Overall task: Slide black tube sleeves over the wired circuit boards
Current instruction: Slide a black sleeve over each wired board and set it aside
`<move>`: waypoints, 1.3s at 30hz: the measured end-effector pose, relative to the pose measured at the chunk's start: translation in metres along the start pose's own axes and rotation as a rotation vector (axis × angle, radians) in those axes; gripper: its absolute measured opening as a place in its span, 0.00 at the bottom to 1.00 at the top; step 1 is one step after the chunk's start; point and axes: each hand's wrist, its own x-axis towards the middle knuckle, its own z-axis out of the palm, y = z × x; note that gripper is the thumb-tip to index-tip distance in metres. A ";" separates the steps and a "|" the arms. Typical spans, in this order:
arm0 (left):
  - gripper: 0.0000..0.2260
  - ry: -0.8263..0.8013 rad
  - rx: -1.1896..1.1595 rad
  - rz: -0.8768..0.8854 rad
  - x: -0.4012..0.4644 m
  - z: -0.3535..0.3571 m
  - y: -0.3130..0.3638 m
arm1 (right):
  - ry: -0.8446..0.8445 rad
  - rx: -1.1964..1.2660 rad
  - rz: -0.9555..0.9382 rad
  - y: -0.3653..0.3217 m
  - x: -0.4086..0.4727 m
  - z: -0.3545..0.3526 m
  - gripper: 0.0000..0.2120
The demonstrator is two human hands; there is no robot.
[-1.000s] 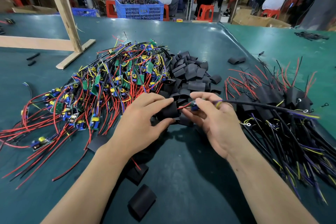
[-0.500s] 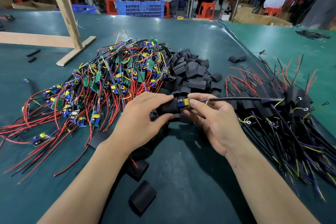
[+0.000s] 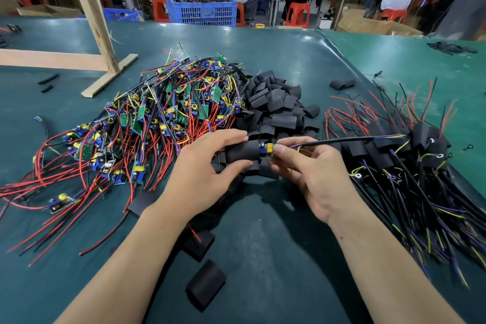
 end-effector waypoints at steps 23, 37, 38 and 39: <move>0.15 -0.071 -0.094 -0.016 0.000 -0.003 -0.001 | -0.106 -0.044 0.088 -0.006 -0.001 -0.004 0.07; 0.13 -0.153 -0.063 0.006 -0.002 0.002 -0.004 | -0.158 -0.174 0.043 0.001 0.001 -0.005 0.08; 0.12 -0.157 -0.072 0.001 -0.002 0.003 -0.004 | -0.178 -0.135 0.045 0.001 0.001 -0.006 0.08; 0.12 -0.157 -0.082 -0.003 -0.002 0.004 -0.004 | -0.197 -0.112 0.043 0.000 0.001 -0.007 0.08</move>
